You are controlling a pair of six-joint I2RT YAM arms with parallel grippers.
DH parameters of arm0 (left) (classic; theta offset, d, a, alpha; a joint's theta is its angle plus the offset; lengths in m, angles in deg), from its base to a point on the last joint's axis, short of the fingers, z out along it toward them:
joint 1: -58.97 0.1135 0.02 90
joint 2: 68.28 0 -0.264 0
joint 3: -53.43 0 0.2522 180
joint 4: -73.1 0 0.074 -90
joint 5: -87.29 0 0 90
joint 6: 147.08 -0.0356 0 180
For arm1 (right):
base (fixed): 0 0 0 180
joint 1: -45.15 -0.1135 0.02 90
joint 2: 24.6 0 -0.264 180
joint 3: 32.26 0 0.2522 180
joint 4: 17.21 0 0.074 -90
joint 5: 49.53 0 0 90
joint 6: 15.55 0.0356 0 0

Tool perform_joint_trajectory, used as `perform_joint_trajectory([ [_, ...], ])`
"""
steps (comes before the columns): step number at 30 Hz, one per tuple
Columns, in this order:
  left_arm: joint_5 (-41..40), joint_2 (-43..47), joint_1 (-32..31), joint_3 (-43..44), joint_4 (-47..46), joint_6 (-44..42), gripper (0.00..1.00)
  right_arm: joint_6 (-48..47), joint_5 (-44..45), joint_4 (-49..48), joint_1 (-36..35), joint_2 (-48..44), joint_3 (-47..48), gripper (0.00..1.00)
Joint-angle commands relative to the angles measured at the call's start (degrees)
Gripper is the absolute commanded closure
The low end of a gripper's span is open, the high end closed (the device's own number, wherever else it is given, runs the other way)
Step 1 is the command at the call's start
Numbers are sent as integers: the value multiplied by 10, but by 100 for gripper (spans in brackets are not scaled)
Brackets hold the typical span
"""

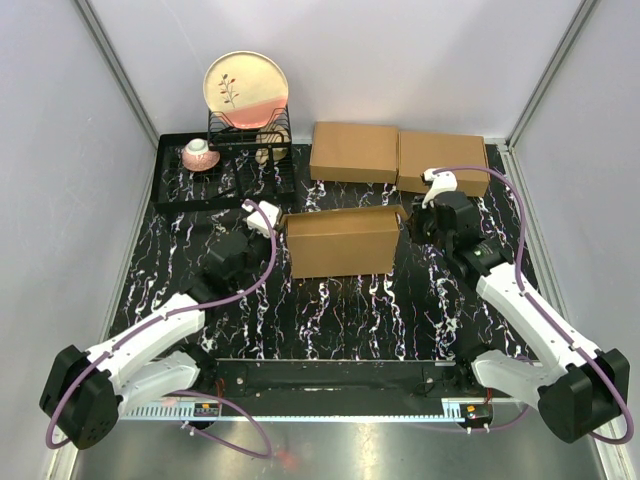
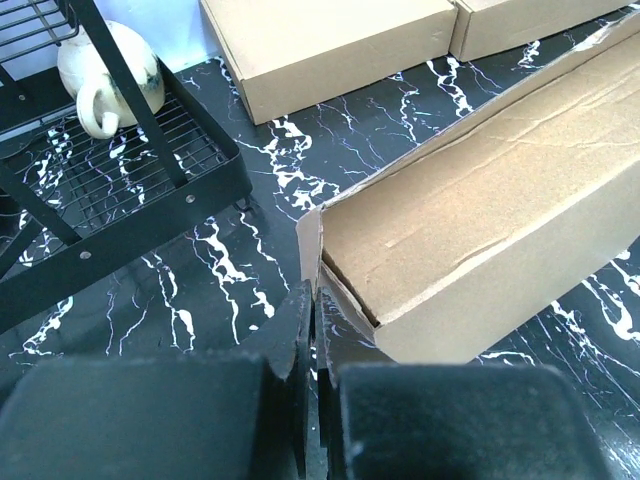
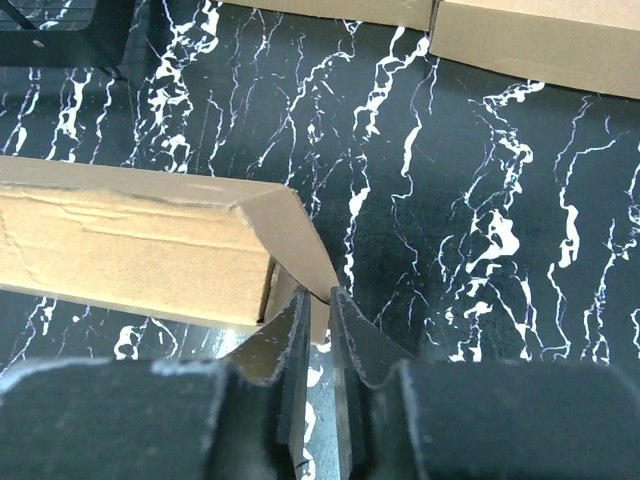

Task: Fold the paper box

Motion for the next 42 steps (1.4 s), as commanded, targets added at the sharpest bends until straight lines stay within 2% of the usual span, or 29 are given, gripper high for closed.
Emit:
perform_joint_trajectory([
  [1,18,13,-3,10,9,-7,100,-4,3,-40,-4,-16,-4,87],
  [13,12,17,-3,14,11,-27,100,55,-43,20,-4,-35,62,100],
  [17,9,17,-3,24,26,-32,100,70,-48,62,-4,-27,87,100],
  [33,-4,2,-3,65,78,-82,100,186,-87,101,-4,-9,108,100],
  [42,-6,-3,-3,67,90,-116,100,208,-92,120,-4,10,141,100],
])
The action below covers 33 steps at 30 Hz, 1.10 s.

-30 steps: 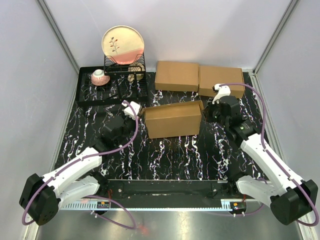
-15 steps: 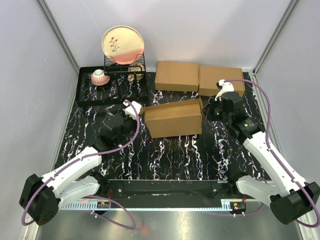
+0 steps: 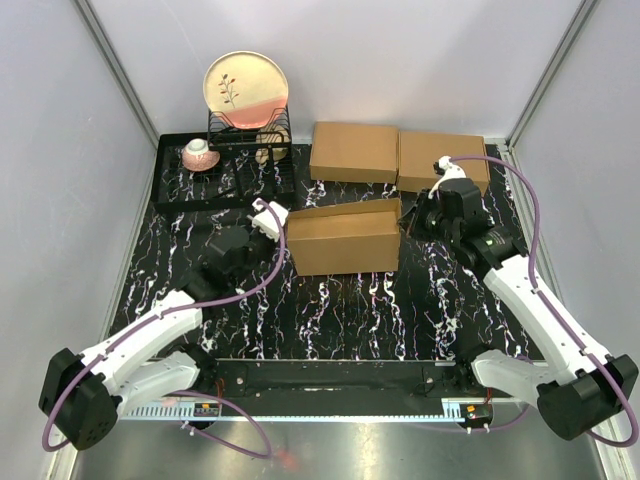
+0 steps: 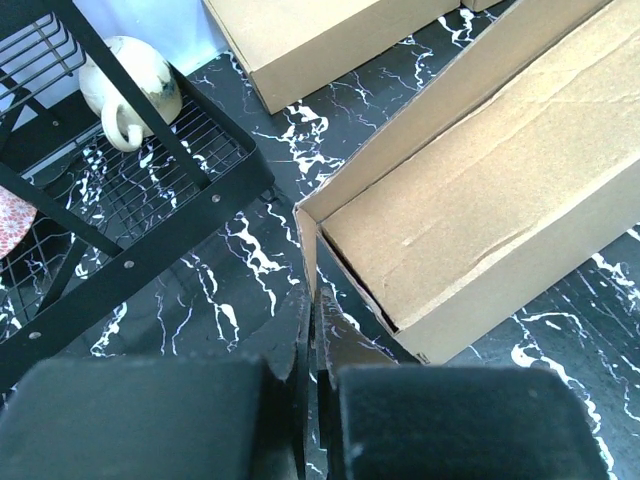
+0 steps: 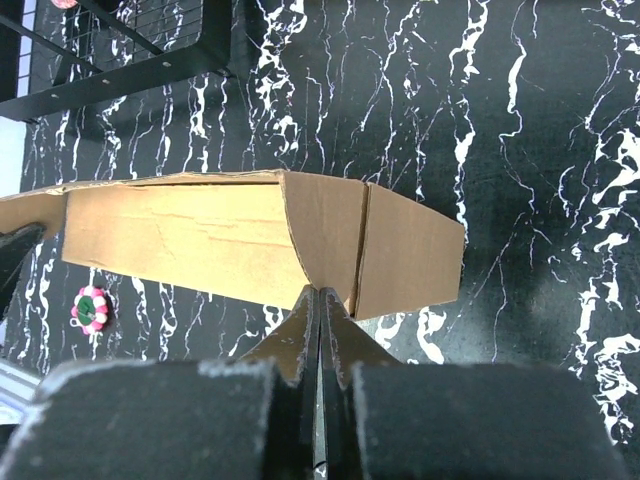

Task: Fold the paper box

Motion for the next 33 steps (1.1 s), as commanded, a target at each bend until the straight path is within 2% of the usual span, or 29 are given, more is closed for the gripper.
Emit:
perform_joint_trajectory([
  [1,-12,-8,-1,25,9,-32,100,30,-16,-3,-3,6,43,100],
  [7,-11,-16,-1,31,14,-46,100,35,-19,0,-3,14,50,100],
  [22,-13,-25,-1,37,14,-49,100,-39,42,-6,-3,-11,6,100],
  [33,-11,-29,-1,40,17,-46,100,-71,42,-4,-3,-20,-3,100],
])
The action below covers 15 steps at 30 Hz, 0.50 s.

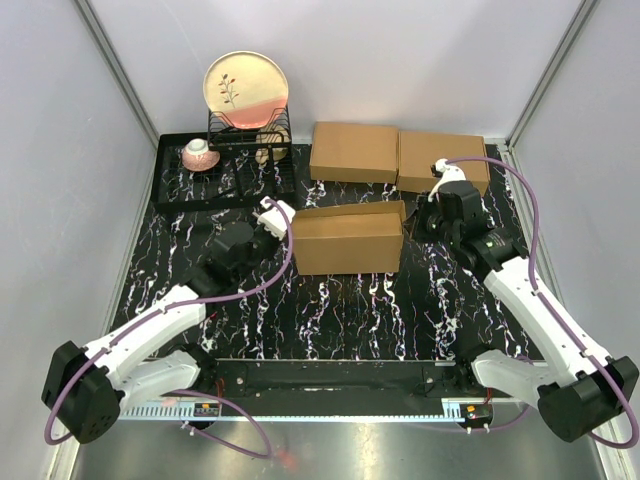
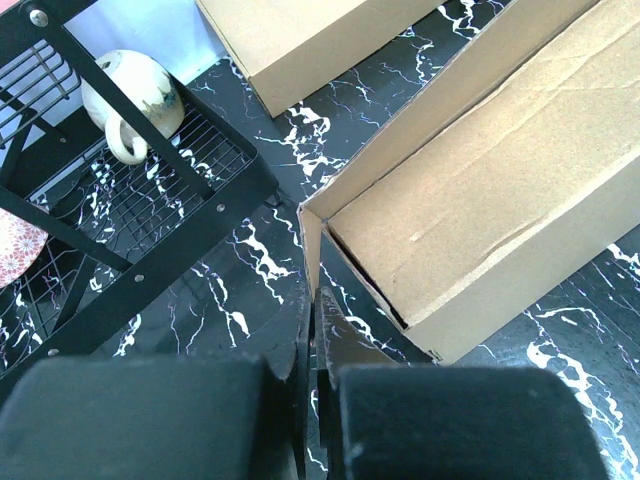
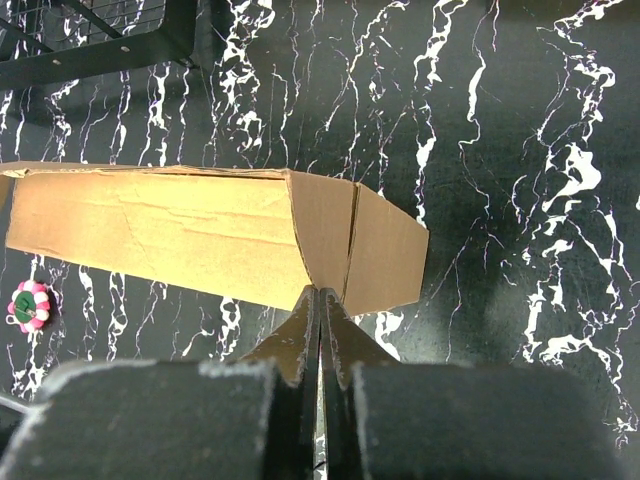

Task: Fold the paper box

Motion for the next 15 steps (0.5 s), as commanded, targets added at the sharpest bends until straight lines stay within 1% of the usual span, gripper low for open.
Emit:
perform_joint_trajectory([
  [1,-12,-6,1,19,8,-7,100,-20,15,-19,-3,-18,-3,100],
  [10,-2,-3,1,33,14,26,100,-13,10,-40,-3,-17,-46,100],
  [15,2,-3,1,49,28,57,98,-16,12,-43,-3,-22,-49,100],
])
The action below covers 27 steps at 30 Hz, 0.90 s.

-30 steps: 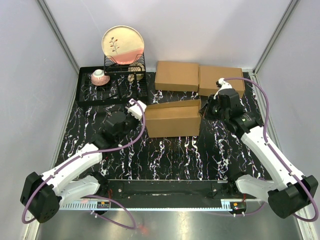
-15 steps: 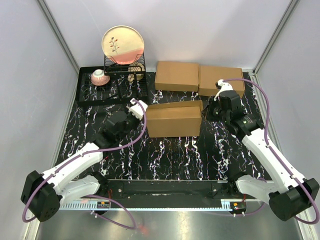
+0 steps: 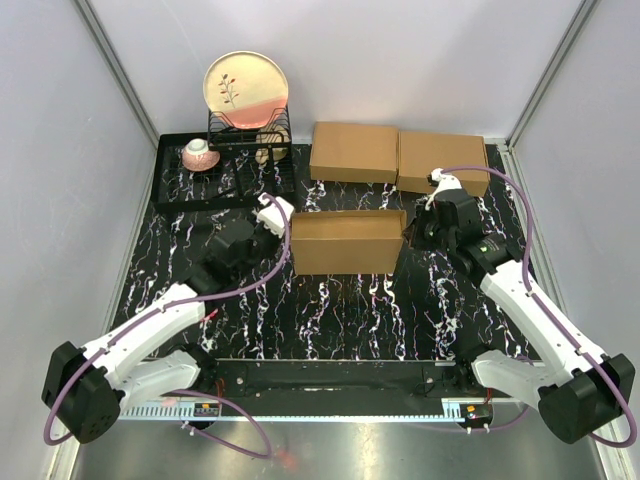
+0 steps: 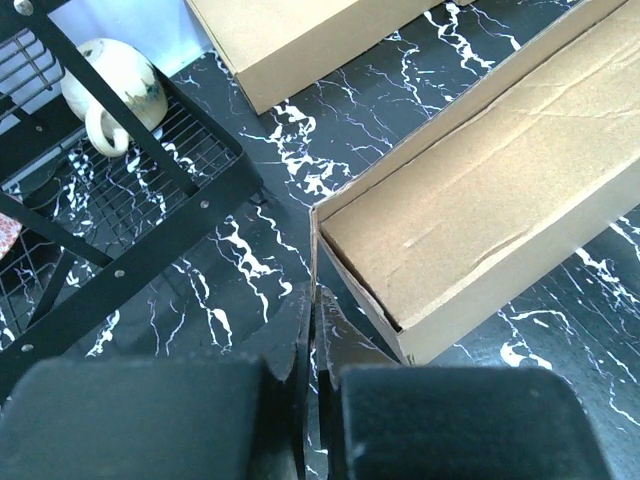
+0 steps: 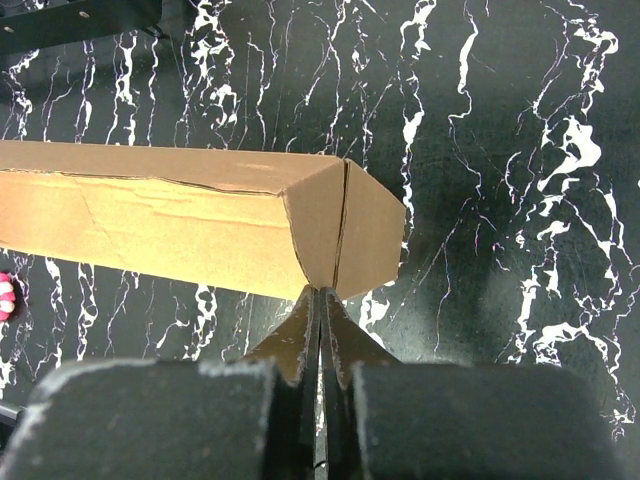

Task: Fold the paper box

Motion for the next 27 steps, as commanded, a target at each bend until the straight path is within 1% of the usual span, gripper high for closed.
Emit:
perform_joint_trajectory([
  [1,-8,-2,1,39,12,35,98,-6,8,-22,-3,-17,2,100],
  [5,-5,-3,1,52,20,55,97,-8,7,-22,-4,-18,3,100],
  [13,21,-17,1,96,69,97,98,-10,3,-21,-3,-14,3,100],
  [22,36,-50,2,154,114,190,97,-13,2,-21,-3,-9,5,100],
  [27,33,-64,2,157,116,233,98,-15,0,-22,-3,-5,3,100],
])
